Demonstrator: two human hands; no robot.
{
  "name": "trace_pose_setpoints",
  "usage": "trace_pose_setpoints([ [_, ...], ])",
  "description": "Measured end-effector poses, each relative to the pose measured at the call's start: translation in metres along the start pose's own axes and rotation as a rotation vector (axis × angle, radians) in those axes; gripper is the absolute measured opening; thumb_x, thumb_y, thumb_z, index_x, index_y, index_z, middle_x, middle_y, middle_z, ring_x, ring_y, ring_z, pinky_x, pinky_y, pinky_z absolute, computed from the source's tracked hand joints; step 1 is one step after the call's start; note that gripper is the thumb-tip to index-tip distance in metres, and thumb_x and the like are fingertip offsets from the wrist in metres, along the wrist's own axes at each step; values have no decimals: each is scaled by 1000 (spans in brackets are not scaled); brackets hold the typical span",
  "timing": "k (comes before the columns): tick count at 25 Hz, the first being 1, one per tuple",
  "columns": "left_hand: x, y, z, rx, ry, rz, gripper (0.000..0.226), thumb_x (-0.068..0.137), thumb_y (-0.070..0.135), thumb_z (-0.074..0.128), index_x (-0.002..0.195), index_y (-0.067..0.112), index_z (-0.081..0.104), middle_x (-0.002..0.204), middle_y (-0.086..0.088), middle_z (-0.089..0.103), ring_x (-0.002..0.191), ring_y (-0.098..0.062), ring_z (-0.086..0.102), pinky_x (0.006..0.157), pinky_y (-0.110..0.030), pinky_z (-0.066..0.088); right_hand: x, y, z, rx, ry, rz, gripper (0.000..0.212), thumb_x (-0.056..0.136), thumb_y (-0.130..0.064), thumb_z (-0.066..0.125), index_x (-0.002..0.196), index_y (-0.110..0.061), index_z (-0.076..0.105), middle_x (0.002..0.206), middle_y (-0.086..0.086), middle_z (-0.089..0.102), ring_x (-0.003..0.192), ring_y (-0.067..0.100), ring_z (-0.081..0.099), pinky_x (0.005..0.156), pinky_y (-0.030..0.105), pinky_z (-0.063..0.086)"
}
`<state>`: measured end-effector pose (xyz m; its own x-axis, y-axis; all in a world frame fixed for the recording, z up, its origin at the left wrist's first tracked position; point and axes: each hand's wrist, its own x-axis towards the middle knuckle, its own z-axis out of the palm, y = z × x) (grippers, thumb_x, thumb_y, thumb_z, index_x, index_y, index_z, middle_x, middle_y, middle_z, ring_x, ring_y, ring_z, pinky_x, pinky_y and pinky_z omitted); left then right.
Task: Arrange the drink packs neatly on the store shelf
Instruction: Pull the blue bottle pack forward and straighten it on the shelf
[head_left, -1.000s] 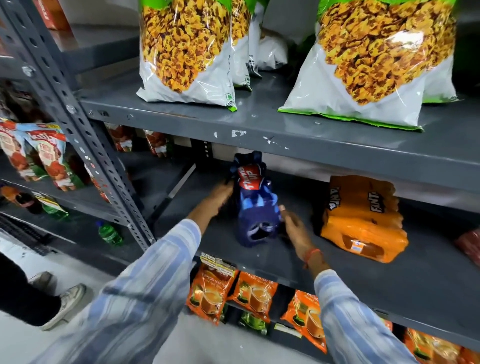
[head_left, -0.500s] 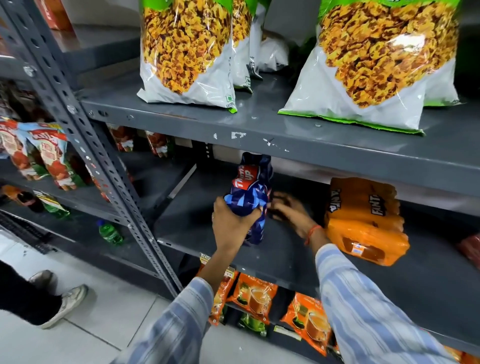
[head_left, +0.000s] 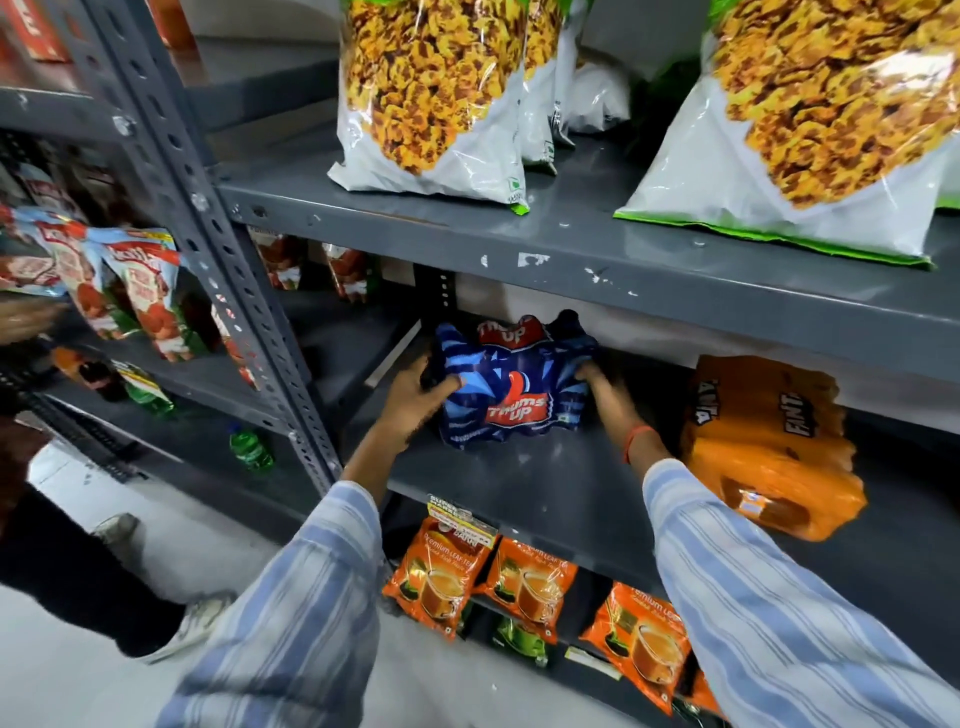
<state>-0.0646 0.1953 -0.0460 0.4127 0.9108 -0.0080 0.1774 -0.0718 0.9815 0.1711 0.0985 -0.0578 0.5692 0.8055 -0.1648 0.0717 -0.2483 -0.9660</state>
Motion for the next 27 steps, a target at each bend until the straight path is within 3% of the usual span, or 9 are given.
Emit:
trace_pose_setpoints([
  [4, 12, -14, -1, -191, 80, -109, 32, 89, 21, 61, 119, 11, 60, 123, -12, 64, 114, -29, 61, 99, -41, 49, -6, 19, 7, -193, 49, -175, 51, 84, -20, 67, 130, -5, 52, 134, 17, 54, 124, 29, 50, 108, 39, 38],
  [7, 17, -20, -4, -103, 34, -101, 34, 90, 31, 59, 118, 12, 59, 121, -9, 65, 115, -29, 61, 97, -39, 50, -15, 18, 15, -142, -12, -144, 66, 83, -17, 70, 140, -9, 38, 140, 14, 51, 128, 29, 50, 108, 35, 38],
  [9, 14, -23, -7, -47, 39, -92, 40, 90, 34, 57, 123, 11, 57, 123, -10, 64, 113, -25, 62, 95, -36, 51, -26, 18, 22, -61, 3, -153, 71, 83, -15, 70, 143, -11, 32, 143, 13, 49, 130, 28, 50, 112, 41, 38],
  [13, -9, -42, -26, 24, 73, 21, 25, 92, 32, 55, 113, 20, 59, 104, 7, 67, 95, -5, 65, 71, -5, 50, -62, 32, 35, 14, -42, -190, 84, 84, -19, 69, 151, -22, 18, 152, 7, 38, 134, 23, 46, 109, 45, 43],
  [15, -22, -52, -38, 49, 92, 80, 25, 93, 28, 52, 114, 15, 59, 106, 3, 66, 95, -6, 64, 74, -6, 49, -78, 36, 45, 34, -66, -176, 85, 84, -22, 68, 150, -28, 16, 153, 4, 35, 134, 23, 46, 105, 46, 47],
  [19, -31, -60, -51, 12, 114, 75, 34, 94, 29, 51, 123, 12, 55, 122, -14, 63, 112, -26, 61, 93, -37, 50, -96, 34, 65, 32, -60, -185, 83, 85, -20, 67, 151, -26, 16, 153, 5, 35, 134, 23, 45, 105, 48, 47],
  [21, -33, -59, -52, -7, 104, 81, 35, 94, 31, 50, 124, 15, 55, 125, -14, 62, 114, -27, 60, 97, -43, 49, -99, 33, 68, 32, -44, -183, 83, 86, -20, 67, 151, -25, 15, 154, 6, 34, 135, 24, 45, 105, 49, 46],
  [25, -36, -58, -52, 8, 111, 86, 33, 93, 37, 49, 124, 24, 53, 118, 0, 63, 106, -14, 62, 82, -13, 51, -103, 33, 72, 48, -34, -158, 82, 87, -23, 64, 151, -28, 14, 155, 6, 31, 135, 27, 45, 102, 52, 47],
  [27, -36, -60, -54, 19, 128, 63, 36, 94, 38, 49, 125, 21, 52, 115, 1, 63, 103, -13, 64, 81, -15, 53, -108, 33, 77, 46, -13, -162, 82, 87, -24, 64, 151, -28, 13, 154, 5, 29, 136, 27, 43, 103, 52, 47],
])
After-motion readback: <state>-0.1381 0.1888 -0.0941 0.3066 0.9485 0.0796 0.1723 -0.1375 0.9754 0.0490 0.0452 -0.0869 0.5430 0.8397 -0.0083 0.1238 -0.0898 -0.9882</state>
